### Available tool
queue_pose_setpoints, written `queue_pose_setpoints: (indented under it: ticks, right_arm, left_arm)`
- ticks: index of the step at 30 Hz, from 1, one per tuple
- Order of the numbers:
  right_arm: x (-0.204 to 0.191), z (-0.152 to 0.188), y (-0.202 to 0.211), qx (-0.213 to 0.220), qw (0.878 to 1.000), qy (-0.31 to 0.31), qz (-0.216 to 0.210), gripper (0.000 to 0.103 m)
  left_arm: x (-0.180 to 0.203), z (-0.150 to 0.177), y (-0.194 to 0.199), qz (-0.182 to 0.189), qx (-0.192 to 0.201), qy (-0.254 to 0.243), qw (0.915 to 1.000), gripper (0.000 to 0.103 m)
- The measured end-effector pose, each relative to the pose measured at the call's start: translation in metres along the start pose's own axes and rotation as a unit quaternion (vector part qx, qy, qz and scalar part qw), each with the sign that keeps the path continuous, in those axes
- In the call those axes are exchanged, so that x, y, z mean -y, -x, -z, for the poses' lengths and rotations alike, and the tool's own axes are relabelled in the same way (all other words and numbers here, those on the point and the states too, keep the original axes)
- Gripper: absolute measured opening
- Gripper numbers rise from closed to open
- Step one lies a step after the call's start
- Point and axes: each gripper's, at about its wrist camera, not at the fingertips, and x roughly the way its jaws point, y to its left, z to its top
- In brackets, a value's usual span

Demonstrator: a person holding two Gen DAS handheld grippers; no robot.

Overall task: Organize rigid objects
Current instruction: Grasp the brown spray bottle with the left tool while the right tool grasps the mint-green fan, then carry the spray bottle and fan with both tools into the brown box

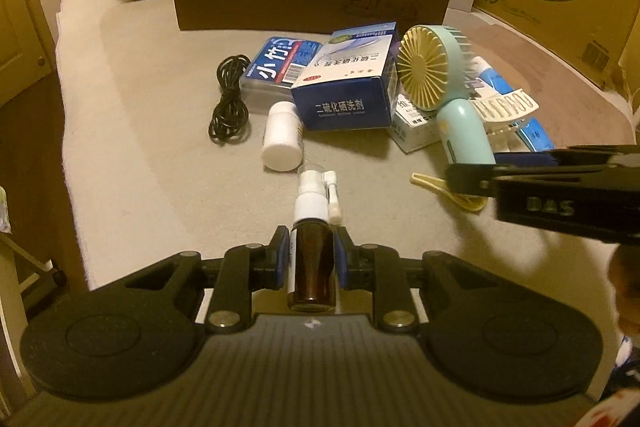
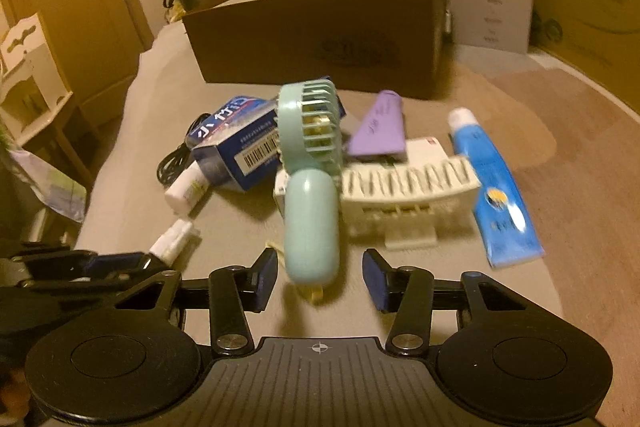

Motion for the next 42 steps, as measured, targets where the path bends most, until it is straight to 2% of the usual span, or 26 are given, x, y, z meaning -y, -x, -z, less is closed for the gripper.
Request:
queue_pose_setpoints:
  ticks: [2,3,6,15,18,22,25,29,33,35,42]
  right_arm:
    - [-0.002,-0.001,-0.007,-0.004,1.000,0.007,0.000,0.039]
    - [-0.002,-0.001,-0.009,-0.005,1.000,0.011,-0.001,0.032]
    - [-0.006,0.004,-0.006,-0.005,1.000,0.025,0.001,0.032]
    - [-0.004,0.029,0.026,-0.059,0.998,0.023,-0.026,0.032]
    - [-0.004,0.030,0.028,-0.051,0.998,0.017,-0.024,0.033]
    - [-0.006,0.022,0.021,-0.042,0.999,0.012,-0.022,0.039]
    - [-0.009,0.016,0.015,-0.034,0.999,0.019,-0.006,0.040]
    - [-0.009,0.009,0.007,-0.027,0.999,0.012,-0.012,0.040]
    - [-0.015,0.009,0.001,-0.026,0.999,0.026,-0.003,0.039]
    - [-0.016,0.009,0.001,-0.024,0.999,0.029,0.003,0.033]
    - [-0.013,0.017,0.018,-0.028,1.000,0.007,-0.008,0.032]
  left_arm:
    - [0.001,-0.001,-0.002,0.000,-0.003,-0.001,1.0000,0.022]
    - [0.002,-0.001,-0.001,0.000,-0.003,-0.004,1.0000,0.022]
    - [0.002,-0.001,-0.002,0.004,-0.007,-0.006,0.9999,0.022]
    - [0.003,-0.004,-0.005,0.006,-0.016,-0.010,0.9998,0.022]
    - [0.005,-0.004,-0.005,0.001,-0.017,-0.016,0.9997,0.022]
    - [0.005,-0.004,-0.006,0.000,-0.019,-0.011,0.9998,0.022]
    - [0.004,-0.004,-0.006,0.001,-0.016,-0.007,0.9998,0.021]
    - [0.005,-0.003,-0.007,-0.002,-0.010,-0.011,0.9999,0.021]
    - [0.005,-0.002,-0.005,-0.002,-0.005,-0.007,1.0000,0.021]
    - [0.004,-0.002,-0.005,-0.001,-0.005,-0.004,1.0000,0.021]
    - [0.006,0.004,0.007,0.008,-0.009,0.003,0.9999,0.021]
